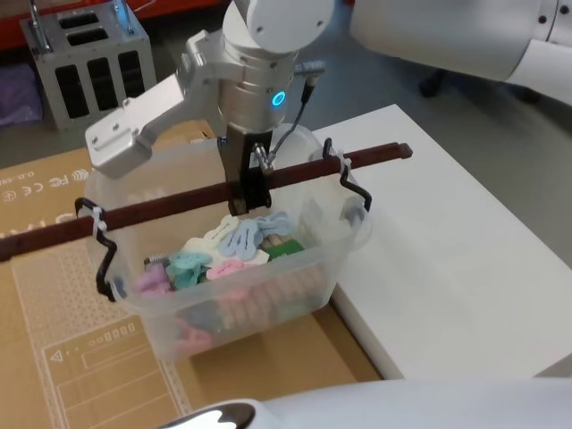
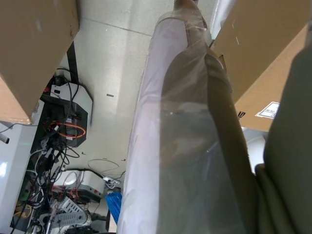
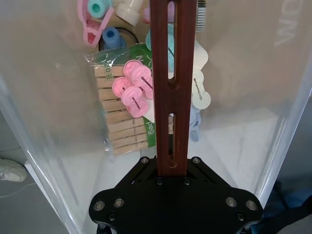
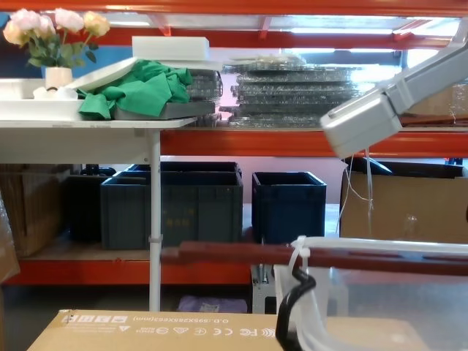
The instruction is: Use one hand to grasp the basket and place it at the designated location.
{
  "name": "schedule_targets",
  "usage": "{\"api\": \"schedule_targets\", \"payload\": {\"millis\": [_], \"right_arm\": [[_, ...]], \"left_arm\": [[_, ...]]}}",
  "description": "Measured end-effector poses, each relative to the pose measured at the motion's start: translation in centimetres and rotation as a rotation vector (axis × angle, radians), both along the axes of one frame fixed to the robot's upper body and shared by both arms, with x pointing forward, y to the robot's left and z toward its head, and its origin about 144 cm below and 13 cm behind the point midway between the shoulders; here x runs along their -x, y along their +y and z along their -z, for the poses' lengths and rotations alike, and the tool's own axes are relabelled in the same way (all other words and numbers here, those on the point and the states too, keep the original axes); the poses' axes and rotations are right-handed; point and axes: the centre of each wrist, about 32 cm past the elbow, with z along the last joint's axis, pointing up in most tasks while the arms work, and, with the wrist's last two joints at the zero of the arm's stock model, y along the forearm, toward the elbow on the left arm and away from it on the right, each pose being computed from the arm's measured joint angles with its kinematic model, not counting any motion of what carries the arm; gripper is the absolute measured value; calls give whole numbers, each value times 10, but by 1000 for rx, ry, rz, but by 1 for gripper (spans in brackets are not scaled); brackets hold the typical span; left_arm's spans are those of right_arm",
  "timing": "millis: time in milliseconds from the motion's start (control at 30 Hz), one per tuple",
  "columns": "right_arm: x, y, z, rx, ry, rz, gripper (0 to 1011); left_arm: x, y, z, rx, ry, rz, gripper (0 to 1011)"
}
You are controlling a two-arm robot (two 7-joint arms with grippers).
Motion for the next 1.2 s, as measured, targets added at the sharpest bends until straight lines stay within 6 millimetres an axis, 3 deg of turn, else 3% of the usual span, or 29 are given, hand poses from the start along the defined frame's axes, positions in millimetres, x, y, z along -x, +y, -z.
{"api": "schedule_targets", "payload": {"millis": [833,1200], "right_arm": [[18,28,29,2,-16,-115,0],[10,35,48,-9,0,-68,0]], "left_arm": [[0,0,0,0,0,0,0],[0,0,0,0,0,0,0]]}}
